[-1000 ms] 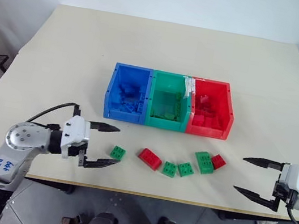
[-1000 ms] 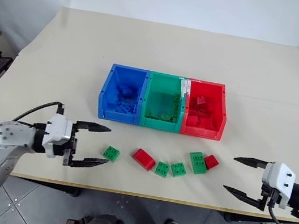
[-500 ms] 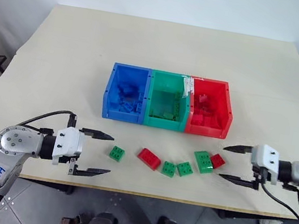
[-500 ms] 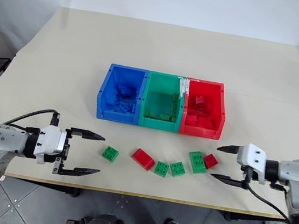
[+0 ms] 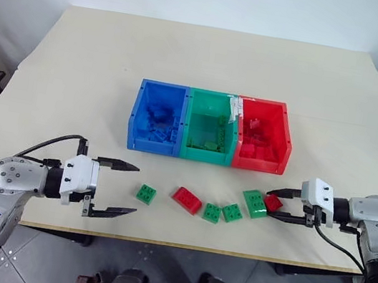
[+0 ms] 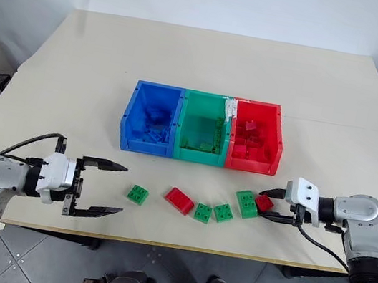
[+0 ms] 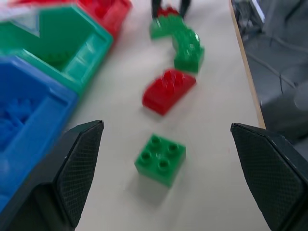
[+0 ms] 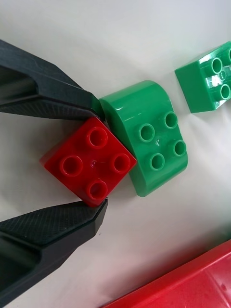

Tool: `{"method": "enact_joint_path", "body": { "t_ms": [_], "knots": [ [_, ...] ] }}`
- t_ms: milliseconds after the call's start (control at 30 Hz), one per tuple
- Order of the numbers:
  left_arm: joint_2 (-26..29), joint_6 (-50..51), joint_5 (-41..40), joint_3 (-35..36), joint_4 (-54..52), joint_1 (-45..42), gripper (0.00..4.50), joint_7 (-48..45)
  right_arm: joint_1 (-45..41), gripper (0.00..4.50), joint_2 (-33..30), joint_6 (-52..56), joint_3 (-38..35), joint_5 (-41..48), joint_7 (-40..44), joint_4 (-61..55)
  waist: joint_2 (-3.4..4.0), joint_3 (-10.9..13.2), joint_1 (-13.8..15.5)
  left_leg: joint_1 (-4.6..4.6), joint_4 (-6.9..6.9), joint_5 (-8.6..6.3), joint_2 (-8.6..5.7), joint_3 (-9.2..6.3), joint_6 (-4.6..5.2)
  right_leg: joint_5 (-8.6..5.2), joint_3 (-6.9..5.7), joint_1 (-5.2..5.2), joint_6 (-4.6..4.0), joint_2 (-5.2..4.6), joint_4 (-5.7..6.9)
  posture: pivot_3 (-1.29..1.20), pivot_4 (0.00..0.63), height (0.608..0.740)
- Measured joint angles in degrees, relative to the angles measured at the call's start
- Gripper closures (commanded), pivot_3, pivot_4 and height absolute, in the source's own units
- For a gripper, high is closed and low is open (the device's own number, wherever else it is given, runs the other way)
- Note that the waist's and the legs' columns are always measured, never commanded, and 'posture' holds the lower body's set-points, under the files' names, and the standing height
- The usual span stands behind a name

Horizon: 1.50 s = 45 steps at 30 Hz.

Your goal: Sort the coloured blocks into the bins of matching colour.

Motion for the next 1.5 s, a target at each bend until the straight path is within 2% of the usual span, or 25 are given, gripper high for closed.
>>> {"method": "enact_joint_path", "body": {
  "t_ms": [67, 167, 333, 433, 567, 667, 767, 833, 967, 1100, 1233, 1333, 1500],
  "knots": [
    [-1.1, 2.0, -2.2, 1.8, -1.2, 0.0, 0.0, 1.9, -0.4, 2.42, 0.0, 7.5, -1.8, 3.8, -1.9, -5.2, 0.04, 0.0, 0.0, -0.01, 0.0, 0.0, 0.0, -0.02, 0.0, 0.0, 0.0, -0.01, 0.0, 0.0, 0.02, 0.0, 0.15, 0.74],
    [-3.1, 5.3, -4.9, 4.1, -2.5, -0.3, 0.0, 6.4, -7.9, 2.42, 1.6, 19.9, -4.0, 7.0, -10.1, -10.2, 0.11, 0.0, -0.5, 0.04, 0.0, 0.01, 0.02, -0.01, -0.02, 0.01, 0.04, -0.04, -0.01, 0.01, 0.09, 0.0, 0.15, 0.74],
    [-4.0, 8.5, -5.8, 6.3, -2.6, 0.0, 0.0, 10.6, -16.4, 2.42, 6.3, 25.0, -3.8, 5.4, -19.7, -9.2, 0.09, 0.0, 0.1, -0.04, 0.01, -0.04, -0.01, -0.13, -0.09, 0.02, -0.03, -0.12, 0.01, 0.0, 0.23, 0.0, 0.15, 0.74],
    [-3.6, 9.6, -5.8, 7.8, -1.8, -0.2, 0.0, 11.9, -24.5, 1.46, 9.6, 26.6, -0.3, -0.2, -25.6, -0.8, 0.09, 0.0, 0.0, -0.15, 0.01, -0.03, -0.03, -0.06, -0.09, 0.02, 0.03, -0.36, 0.01, -0.01, 0.36, 0.0, 0.15, 0.74],
    [-3.4, 11.3, -5.9, 8.6, -1.6, -0.3, 0.0, 13.0, -26.2, 0.09, 10.9, 25.3, -0.2, -1.5, -26.8, 1.7, 0.09, 0.0, 0.0, -0.3, -0.06, -0.04, -0.03, -0.05, -0.09, 0.02, 0.02, -0.62, 0.02, -0.01, 0.5, 0.0, 0.15, 0.74],
    [-3.4, 13.8, -6.5, 9.5, -1.6, -1.1, 0.0, 14.8, -25.2, 0.04, 11.1, 25.2, -0.2, -1.5, -26.5, -0.2, 0.09, 0.0, -0.3, -0.45, -0.06, -0.03, -0.02, 0.02, -0.1, 0.02, 0.05, -0.85, 0.02, -0.01, 0.62, 0.0, 0.15, 0.74],
    [-3.1, 13.9, -6.5, 9.4, -2.0, -0.9, 0.0, 13.7, -21.2, 0.04, 9.3, 25.6, -1.6, -0.6, -25.1, -5.0, 0.09, 0.0, -0.1, -0.46, -0.05, -0.03, -0.02, 0.05, -0.1, 0.02, 0.05, -0.85, 0.02, -0.02, 0.62, 0.0, 0.15, 0.74],
    [-2.6, 13.5, -5.9, 8.7, -1.9, -0.5, 0.0, 12.3, -15.3, 0.04, 6.8, 26.2, -3.1, 0.9, -23.6, -10.1, 0.06, 0.0, 0.2, -0.46, -0.03, -0.04, -0.02, 0.01, -0.1, 0.02, 0.03, -0.83, 0.02, -0.01, 0.63, 0.0, 0.15, 0.74],
    [-1.3, 9.7, -2.1, 4.4, -0.6, -0.9, 0.0, 8.1, 0.8, 0.04, 1.8, 27.2, -10.2, 5.8, -20.3, -21.5, 0.06, 0.0, 1.1, -0.48, -0.03, -0.04, -0.03, 0.16, -0.09, 0.02, 0.09, -0.85, 0.02, -0.02, 0.56, 0.0, 0.15, 0.74],
    [-2.9, 6.4, 0.5, 0.1, 1.5, -3.7, 0.0, 6.3, 16.1, 0.04, -1.8, 28.4, -18.2, 9.8, -18.5, -33.5, 0.07, 0.0, 1.4, -0.34, 0.03, -0.02, -0.01, 0.36, -0.07, 0.02, 0.28, -0.8, -0.01, -0.01, 0.58, 0.0, 0.15, 0.74],
    [-3.3, 4.7, 1.8, -3.8, 3.1, -4.8, 0.0, 3.8, 28.2, 0.04, -3.9, 26.9, -24.0, 9.6, -16.7, -37.6, 0.0, 0.0, 1.5, -0.21, 0.03, -0.03, -0.02, 0.55, -0.05, 0.03, 0.47, -0.76, -0.01, 0.0, 0.56, 0.0, 0.15, 0.74],
    [-3.3, 4.4, 1.9, -5.3, 3.8, -6.3, 0.0, 2.2, 34.8, 0.04, -4.2, 25.6, -25.8, 9.0, -15.2, -38.6, 0.0, 0.0, 1.5, -0.19, 0.03, -0.03, -0.02, 0.61, -0.04, 0.03, 0.55, -0.77, -0.01, 0.0, 0.55, 0.0, 0.15, 0.74],
    [-3.3, 3.6, 2.4, -5.9, 5.0, -7.7, 0.0, 1.0, 35.7, 0.04, -4.4, 31.9, -25.8, 11.1, -17.4, -44.3, 0.0, 0.0, 1.2, -0.07, 0.02, -0.04, 0.02, 0.75, -0.04, 0.03, 0.73, -0.79, -0.02, 0.03, 0.6, 0.0, 0.15, 0.74]
  ]
}}
